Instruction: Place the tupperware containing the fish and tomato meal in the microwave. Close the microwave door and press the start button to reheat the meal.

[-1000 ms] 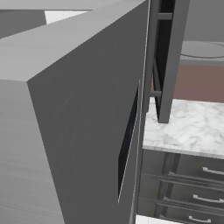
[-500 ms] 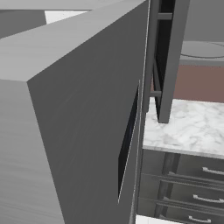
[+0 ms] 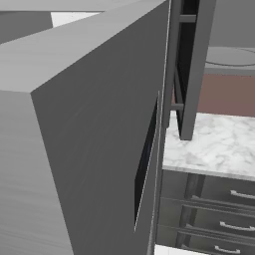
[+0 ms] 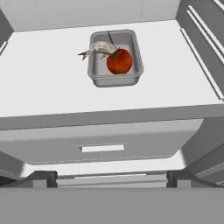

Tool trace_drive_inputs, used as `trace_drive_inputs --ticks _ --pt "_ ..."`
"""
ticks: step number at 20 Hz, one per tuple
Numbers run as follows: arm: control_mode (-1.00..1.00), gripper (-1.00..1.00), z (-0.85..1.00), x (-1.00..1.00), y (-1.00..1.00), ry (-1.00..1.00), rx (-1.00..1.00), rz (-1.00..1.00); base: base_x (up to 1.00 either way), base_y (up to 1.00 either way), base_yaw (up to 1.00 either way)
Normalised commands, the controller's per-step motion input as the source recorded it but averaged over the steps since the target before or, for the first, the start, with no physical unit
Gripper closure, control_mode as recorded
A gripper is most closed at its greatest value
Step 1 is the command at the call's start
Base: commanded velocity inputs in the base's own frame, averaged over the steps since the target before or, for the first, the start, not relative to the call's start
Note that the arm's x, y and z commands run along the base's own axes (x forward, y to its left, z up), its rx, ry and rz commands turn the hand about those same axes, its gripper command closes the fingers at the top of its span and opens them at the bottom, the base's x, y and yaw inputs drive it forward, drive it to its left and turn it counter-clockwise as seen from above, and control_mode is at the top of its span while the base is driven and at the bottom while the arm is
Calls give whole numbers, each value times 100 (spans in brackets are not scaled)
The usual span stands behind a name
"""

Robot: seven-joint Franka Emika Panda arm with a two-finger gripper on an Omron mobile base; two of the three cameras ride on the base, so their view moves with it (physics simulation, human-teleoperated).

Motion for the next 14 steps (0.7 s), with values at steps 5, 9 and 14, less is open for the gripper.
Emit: trace_drive_inputs --ticks 5,9,14 --pt "-100 -100 0 4 -2 0 19 -14 0 0 0" --pt "-100 -100 -9 9 -3 0 22 -13 0 0 0" --pt "-100 -100 -25 23 0 0 18 -12 0 0 0"
